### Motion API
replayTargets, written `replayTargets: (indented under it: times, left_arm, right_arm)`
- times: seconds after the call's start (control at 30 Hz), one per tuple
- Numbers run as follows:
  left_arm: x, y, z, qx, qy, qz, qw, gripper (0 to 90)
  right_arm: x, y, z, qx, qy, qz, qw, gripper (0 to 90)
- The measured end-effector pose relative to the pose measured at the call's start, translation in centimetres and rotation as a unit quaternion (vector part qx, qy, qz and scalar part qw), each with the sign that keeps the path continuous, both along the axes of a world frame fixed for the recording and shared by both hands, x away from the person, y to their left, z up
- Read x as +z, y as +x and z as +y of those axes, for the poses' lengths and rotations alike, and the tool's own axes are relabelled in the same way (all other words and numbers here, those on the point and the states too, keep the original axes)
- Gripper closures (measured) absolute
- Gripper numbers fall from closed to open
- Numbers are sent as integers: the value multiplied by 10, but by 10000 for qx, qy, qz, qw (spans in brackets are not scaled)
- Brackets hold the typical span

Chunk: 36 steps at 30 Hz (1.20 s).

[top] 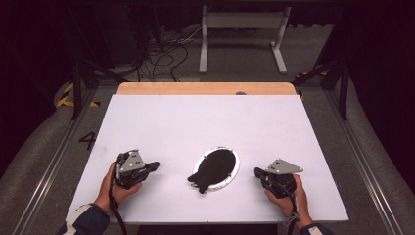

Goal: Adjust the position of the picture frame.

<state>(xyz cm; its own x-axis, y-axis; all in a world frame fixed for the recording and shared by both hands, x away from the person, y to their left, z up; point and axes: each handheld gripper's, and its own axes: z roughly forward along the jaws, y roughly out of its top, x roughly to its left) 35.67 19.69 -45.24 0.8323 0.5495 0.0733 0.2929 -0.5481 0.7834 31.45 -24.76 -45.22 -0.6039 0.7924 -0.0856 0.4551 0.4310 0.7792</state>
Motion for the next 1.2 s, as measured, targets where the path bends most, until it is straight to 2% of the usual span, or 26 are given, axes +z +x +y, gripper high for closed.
replayTargets:
  times: [0.07, 0.13, 0.23, 0.37, 0.5, 0.6, 0.77, 0.93, 1.2]
  left_arm:
    - [-1, 5, -11, -123, 36, 63, 9999, 897]
    - [-1, 7, -14, -158, 26, 102, 9998, 897]
    - [-4, 13, -32, -343, 58, 223, 9991, 897]
    - [-6, 16, -43, -476, 127, 238, 9985, 897]
    - [-10, 19, -57, -666, 227, 297, 9971, 897]
    - [-10, 18, -62, -750, 244, 260, 9965, 899]
    - [-12, 18, -72, -868, 278, 368, 9952, 899]
    - [-13, 16, -82, -985, 319, 343, 9940, 899]
    - [-13, 14, -86, -1048, 367, 313, 9933, 888]
  right_arm:
    - [-1, 0, 6, 62, 3, 28, 10000, 900]
    - [-2, 0, 9, 102, 0, 51, 9999, 900]
    - [-3, 1, 20, 218, -13, 110, 9997, 900]
    - [-4, 0, 31, 312, 9, 153, 9994, 900]
    - [-6, -3, 40, 476, 51, 291, 9984, 900]
    - [-6, -5, 45, 558, 61, 322, 9979, 900]
    - [-7, -9, 53, 643, -25, 301, 9975, 900]
    - [-9, -14, 61, 635, -163, 245, 9975, 900]
    - [-10, -15, 69, 570, -182, 171, 9981, 900]
